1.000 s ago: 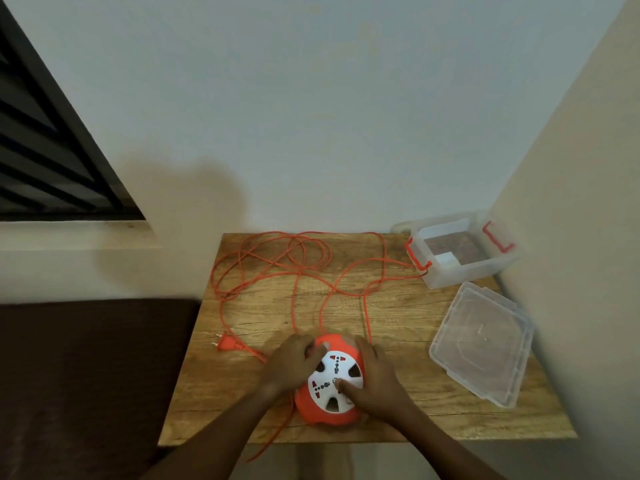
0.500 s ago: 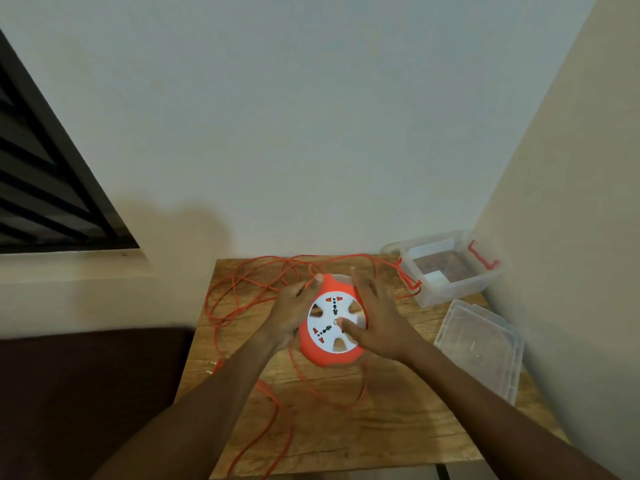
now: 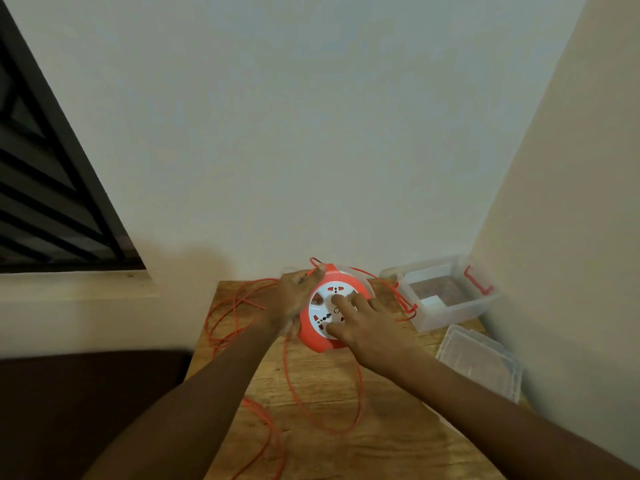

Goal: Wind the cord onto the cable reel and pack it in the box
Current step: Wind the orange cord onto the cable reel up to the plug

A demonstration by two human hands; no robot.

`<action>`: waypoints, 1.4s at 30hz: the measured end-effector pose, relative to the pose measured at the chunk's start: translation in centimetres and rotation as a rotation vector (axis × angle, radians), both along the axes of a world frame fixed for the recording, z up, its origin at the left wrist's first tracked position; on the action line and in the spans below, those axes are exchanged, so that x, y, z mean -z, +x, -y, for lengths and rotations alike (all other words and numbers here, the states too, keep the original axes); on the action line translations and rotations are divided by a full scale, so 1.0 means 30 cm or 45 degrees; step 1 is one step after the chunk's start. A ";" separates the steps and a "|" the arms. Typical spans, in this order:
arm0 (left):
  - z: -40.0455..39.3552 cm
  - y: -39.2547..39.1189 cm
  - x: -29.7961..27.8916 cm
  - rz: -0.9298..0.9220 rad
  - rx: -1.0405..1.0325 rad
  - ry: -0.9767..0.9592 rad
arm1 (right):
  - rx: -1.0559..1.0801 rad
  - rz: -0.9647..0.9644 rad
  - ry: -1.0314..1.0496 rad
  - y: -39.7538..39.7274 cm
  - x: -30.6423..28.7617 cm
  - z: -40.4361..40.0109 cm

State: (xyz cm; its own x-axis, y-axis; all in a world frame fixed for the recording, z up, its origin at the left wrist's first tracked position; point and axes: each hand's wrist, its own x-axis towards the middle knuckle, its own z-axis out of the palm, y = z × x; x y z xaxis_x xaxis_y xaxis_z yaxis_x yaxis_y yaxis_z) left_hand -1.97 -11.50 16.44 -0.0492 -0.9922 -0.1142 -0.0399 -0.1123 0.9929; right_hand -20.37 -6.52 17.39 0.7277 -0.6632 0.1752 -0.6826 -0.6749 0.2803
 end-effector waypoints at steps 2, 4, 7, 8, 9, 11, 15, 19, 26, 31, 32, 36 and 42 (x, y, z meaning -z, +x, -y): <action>0.007 0.003 -0.018 0.058 0.006 -0.006 | -0.078 -0.143 -0.001 -0.011 -0.020 0.014; 0.010 0.009 -0.034 0.087 0.024 -0.006 | -0.157 -0.290 -0.021 -0.022 -0.045 0.035; 0.003 0.000 -0.062 0.118 0.030 -0.007 | -0.142 -0.441 -0.032 -0.011 -0.086 0.041; 0.000 -0.006 -0.071 0.122 0.030 -0.008 | -0.131 -0.468 -0.032 -0.001 -0.097 0.038; -0.004 -0.011 -0.080 0.131 0.032 -0.014 | -0.120 -0.497 -0.039 0.010 -0.107 0.034; -0.012 -0.011 -0.088 0.139 0.021 -0.034 | -0.119 -0.537 -0.048 0.028 -0.127 0.031; -0.026 -0.002 -0.070 -0.034 -0.067 -0.063 | -0.061 -0.466 0.056 0.052 -0.169 0.027; -0.032 -0.031 -0.089 -0.147 -0.194 -0.075 | 0.151 -0.069 0.218 0.075 -0.159 0.031; -0.033 -0.087 -0.078 -0.065 -0.284 -0.169 | 0.605 0.933 0.701 0.138 -0.082 0.008; -0.043 -0.092 -0.072 0.014 -0.263 -0.154 | 0.563 1.151 0.942 0.120 -0.056 0.010; -0.044 -0.092 -0.075 0.012 -0.277 -0.145 | 0.520 1.055 0.939 0.094 -0.071 0.006; -0.049 -0.074 -0.091 0.073 -0.314 -0.163 | 0.311 0.403 0.473 -0.041 -0.128 -0.014; -0.051 -0.099 -0.138 0.163 -0.201 -0.183 | -0.176 -0.143 0.062 -0.125 -0.149 0.005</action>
State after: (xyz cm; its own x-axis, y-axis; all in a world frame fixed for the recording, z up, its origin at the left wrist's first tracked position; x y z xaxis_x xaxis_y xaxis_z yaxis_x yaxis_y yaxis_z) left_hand -4.94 -9.97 20.59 0.1136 -0.9930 0.0330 -0.1593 0.0146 0.9871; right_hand -24.13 -6.68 21.85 0.8256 -0.5612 0.0580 -0.5487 -0.7747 0.3143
